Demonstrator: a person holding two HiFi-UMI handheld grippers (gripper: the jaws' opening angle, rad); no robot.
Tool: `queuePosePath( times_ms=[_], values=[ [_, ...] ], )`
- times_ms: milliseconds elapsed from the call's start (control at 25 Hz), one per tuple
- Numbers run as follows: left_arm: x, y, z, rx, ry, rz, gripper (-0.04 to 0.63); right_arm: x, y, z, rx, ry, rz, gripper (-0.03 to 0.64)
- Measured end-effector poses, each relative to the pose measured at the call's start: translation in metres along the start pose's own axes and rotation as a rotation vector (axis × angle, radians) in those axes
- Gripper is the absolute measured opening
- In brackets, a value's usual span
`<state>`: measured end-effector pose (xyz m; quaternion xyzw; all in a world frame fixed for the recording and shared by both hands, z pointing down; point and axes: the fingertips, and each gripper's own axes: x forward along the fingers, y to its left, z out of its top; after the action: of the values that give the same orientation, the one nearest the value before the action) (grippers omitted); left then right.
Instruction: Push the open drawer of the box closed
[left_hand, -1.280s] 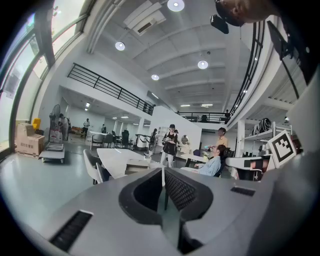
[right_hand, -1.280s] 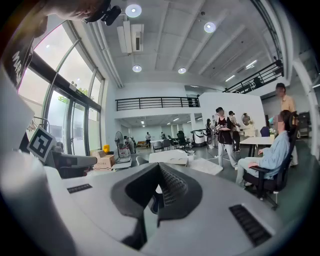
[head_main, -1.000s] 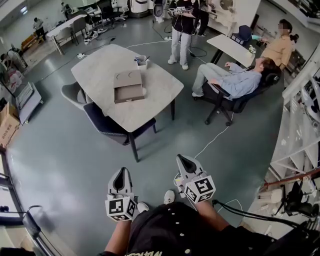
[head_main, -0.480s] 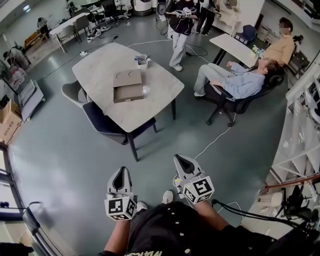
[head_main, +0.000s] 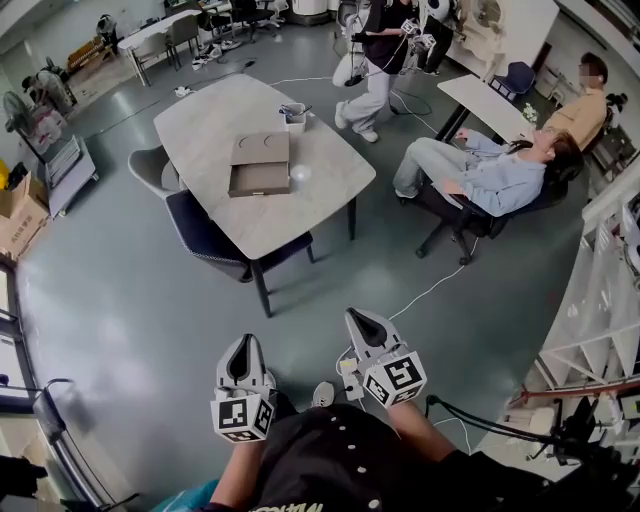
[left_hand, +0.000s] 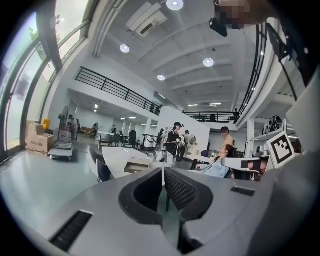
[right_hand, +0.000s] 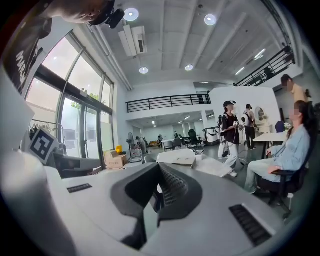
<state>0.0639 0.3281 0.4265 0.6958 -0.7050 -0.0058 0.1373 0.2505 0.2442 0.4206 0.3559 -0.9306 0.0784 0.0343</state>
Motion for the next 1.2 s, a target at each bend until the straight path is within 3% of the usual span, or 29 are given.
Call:
queuePosePath(
  times_ms=[320, 560, 1200],
  values=[
    [0.023, 0.019, 0.002, 0.012, 0.001, 0.016, 0.026, 0.024, -0.009, -0.009, 0.015, 0.025, 0.008, -0.003],
    [0.066, 0.034, 0.011, 0.01, 0.002, -0.016, 0.026, 0.058, -0.025, 0.001, 0.016, 0.013, -0.01, -0.002],
    [0.196, 0.109, 0.065, 0.018, -0.012, -0.114, 0.026, 0.209, -0.051, 0.042, -0.002, -0.01, -0.059, -0.002]
  ],
)
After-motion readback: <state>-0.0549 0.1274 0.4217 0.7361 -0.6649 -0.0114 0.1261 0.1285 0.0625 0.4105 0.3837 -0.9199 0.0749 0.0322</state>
